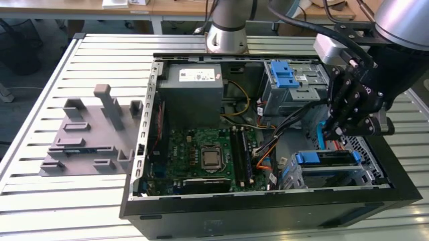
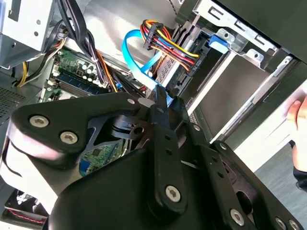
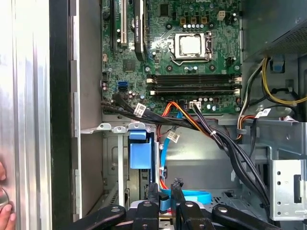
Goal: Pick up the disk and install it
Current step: 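Insert the second disk wire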
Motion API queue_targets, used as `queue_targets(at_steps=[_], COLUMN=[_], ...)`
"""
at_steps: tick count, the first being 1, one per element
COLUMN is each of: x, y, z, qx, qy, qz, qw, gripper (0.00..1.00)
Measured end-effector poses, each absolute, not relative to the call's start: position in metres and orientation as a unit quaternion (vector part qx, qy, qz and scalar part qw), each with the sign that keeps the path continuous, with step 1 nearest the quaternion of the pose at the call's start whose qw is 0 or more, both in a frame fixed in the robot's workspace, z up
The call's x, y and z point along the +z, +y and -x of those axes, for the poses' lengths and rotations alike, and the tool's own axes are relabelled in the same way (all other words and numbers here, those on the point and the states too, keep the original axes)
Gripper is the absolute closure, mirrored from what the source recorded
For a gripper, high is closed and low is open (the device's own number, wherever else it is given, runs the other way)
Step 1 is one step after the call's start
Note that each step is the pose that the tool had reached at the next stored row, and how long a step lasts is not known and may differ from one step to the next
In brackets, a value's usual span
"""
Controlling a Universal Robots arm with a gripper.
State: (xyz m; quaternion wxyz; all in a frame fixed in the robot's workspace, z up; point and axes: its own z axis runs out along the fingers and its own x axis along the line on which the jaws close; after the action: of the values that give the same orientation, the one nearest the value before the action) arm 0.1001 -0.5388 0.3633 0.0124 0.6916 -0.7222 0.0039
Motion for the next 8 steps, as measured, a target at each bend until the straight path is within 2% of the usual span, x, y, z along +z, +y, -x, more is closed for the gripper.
queue_targets(at_steps=[1,2,8], x=[0.363,0.3627,0.3606], y=[-0.5389,-0.5389,-0.5392], z=[-0.1001,-0.1003,-0.1009], qx=[0.004,0.003,-0.002], qy=[-0.722,-0.722,-0.722], qz=[-0.692,-0.692,-0.692], qw=[0.012,0.012,0.007], gripper=[0.76,0.83,0.84])
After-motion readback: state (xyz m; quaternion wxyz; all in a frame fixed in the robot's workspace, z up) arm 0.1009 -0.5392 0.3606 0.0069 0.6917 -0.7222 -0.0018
